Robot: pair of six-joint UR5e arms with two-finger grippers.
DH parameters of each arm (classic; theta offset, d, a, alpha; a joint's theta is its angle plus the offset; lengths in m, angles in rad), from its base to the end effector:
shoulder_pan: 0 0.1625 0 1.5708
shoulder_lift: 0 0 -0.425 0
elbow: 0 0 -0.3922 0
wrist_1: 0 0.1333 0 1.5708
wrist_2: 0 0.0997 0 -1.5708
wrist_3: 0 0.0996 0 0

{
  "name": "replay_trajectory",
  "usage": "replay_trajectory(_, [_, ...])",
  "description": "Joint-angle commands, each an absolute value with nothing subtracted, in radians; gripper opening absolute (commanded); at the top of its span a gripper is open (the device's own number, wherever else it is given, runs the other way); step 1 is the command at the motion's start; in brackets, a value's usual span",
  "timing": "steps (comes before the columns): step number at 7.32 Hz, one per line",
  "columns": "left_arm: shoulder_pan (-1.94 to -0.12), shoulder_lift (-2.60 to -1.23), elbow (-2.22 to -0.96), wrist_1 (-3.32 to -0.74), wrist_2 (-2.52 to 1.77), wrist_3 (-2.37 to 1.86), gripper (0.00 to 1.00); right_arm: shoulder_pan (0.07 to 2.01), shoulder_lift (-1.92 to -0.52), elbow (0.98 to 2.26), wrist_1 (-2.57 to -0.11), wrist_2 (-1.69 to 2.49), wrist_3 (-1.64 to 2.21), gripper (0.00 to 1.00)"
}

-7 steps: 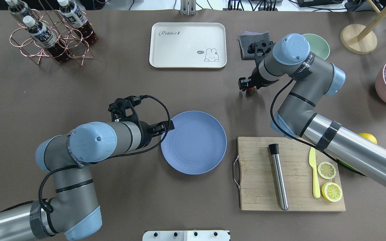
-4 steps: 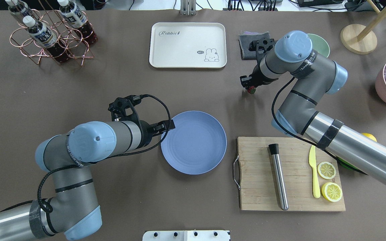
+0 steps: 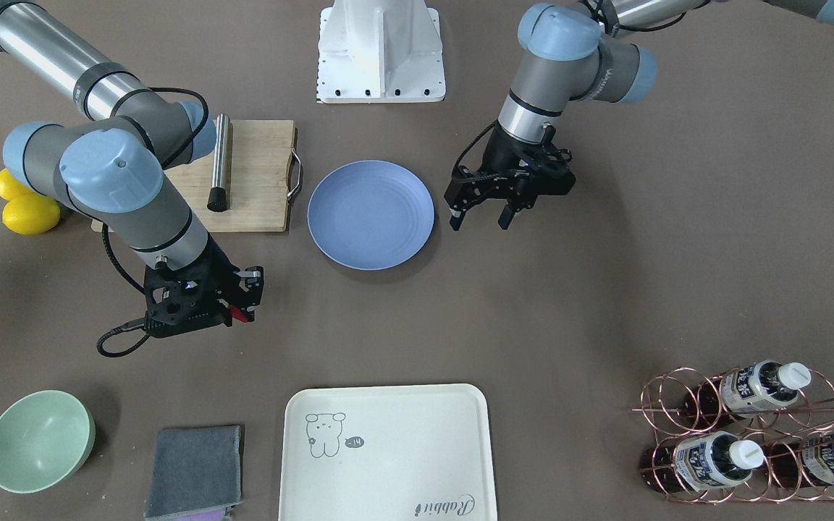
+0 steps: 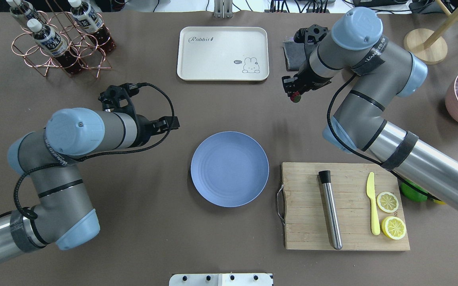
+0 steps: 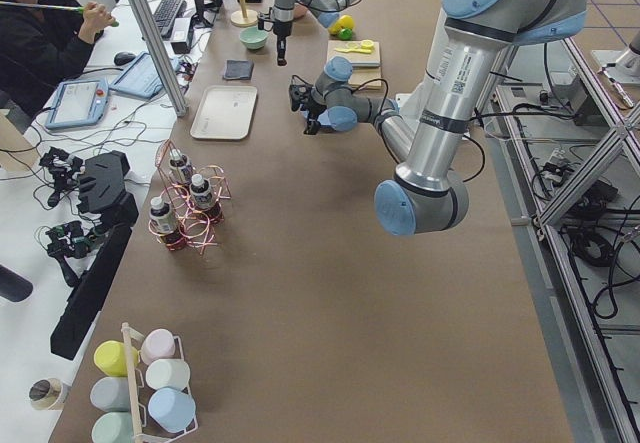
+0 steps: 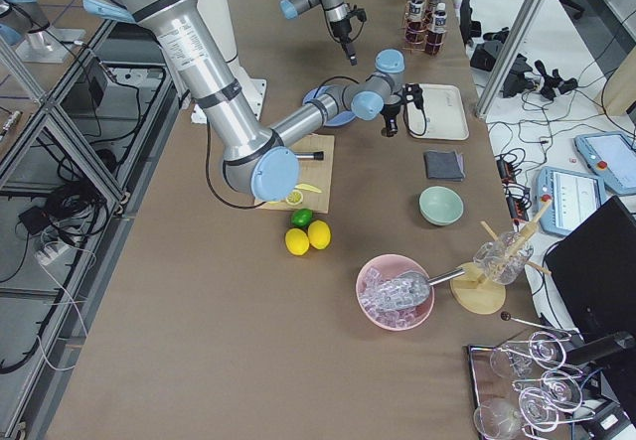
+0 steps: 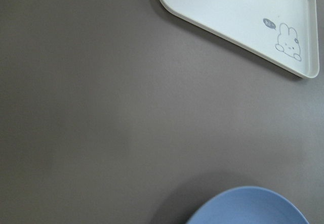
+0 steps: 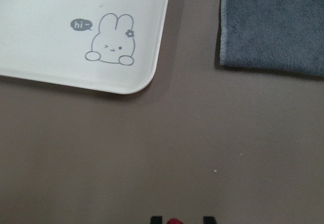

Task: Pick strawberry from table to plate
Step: 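Lift the strawberry with the right gripper toward the blue plate while the left arm withdraws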

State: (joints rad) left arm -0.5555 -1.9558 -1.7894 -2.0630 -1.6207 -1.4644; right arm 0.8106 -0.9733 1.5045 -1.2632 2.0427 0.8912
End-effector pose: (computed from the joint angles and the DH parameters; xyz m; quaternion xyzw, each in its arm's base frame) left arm 0.4562 -0.4342 0.2906 0.1491 0.4994 -0.1773 0.8348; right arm -0.4254 -0.5751 0.3003 0.1115 -0.4358 -0.0369 0.8924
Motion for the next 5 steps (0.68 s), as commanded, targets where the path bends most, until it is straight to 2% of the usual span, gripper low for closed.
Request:
replay_trajectory(1, [-0.598,-1.869,-1.790,-2.072,-1.493,-1.239,0.98,0.761,-0.963,1.557,-1.281,2.008,0.948,0.00])
replay_trajectory(5, [-0.865,-1.772,-1.778,-2.057,-1.731,-0.975,0.98,0.625,-0.882,1.597,-1.397,1.893,1.043,0.00])
